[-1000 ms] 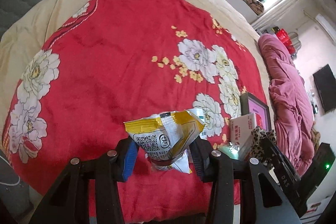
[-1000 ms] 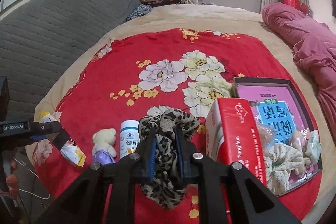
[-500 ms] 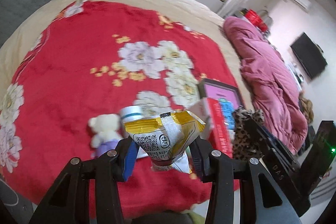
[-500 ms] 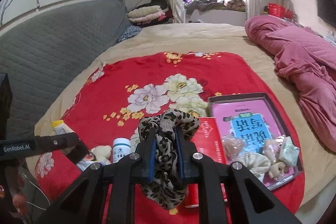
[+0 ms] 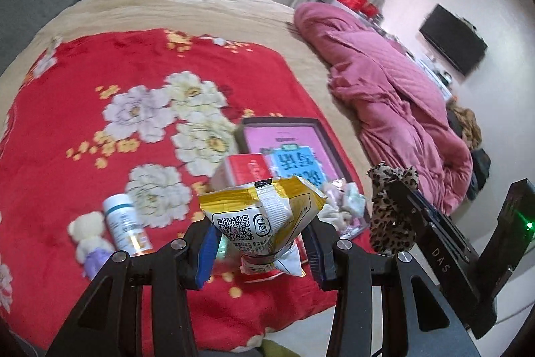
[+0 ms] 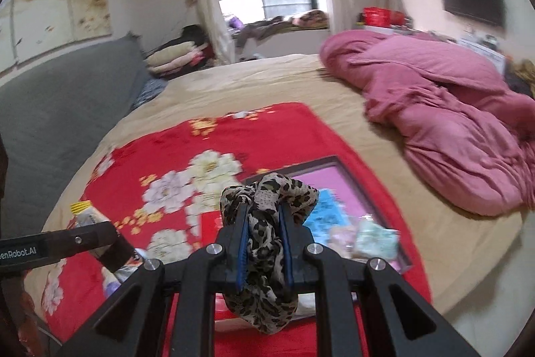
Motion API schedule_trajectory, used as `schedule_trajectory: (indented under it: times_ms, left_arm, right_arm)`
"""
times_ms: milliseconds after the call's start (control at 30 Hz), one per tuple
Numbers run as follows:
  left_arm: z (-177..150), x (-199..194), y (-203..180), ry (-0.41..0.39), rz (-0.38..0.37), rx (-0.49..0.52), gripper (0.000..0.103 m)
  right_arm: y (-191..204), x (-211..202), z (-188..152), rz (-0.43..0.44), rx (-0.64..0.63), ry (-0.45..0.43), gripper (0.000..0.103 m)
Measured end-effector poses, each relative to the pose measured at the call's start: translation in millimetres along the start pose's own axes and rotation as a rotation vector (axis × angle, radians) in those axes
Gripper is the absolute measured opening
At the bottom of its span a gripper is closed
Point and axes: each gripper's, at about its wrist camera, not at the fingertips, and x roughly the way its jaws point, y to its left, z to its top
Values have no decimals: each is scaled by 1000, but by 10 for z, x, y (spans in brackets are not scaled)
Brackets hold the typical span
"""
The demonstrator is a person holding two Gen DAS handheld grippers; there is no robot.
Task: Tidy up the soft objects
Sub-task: 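Carry the snack bag and leopard scrunchie toward the book tray with both grippers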
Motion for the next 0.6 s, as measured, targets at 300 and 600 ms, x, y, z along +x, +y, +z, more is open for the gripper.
schedule_trajectory:
  times_ms: [300, 600]
  left_arm:
    - [44, 465, -590, 75, -25, 107, 47]
    - [56, 912, -1016, 137, -33, 183, 47]
  right_arm:
    - [-569, -29, -61, -34, 109, -14, 17]
    - [-786, 100, -139, -35, 134, 5, 17]
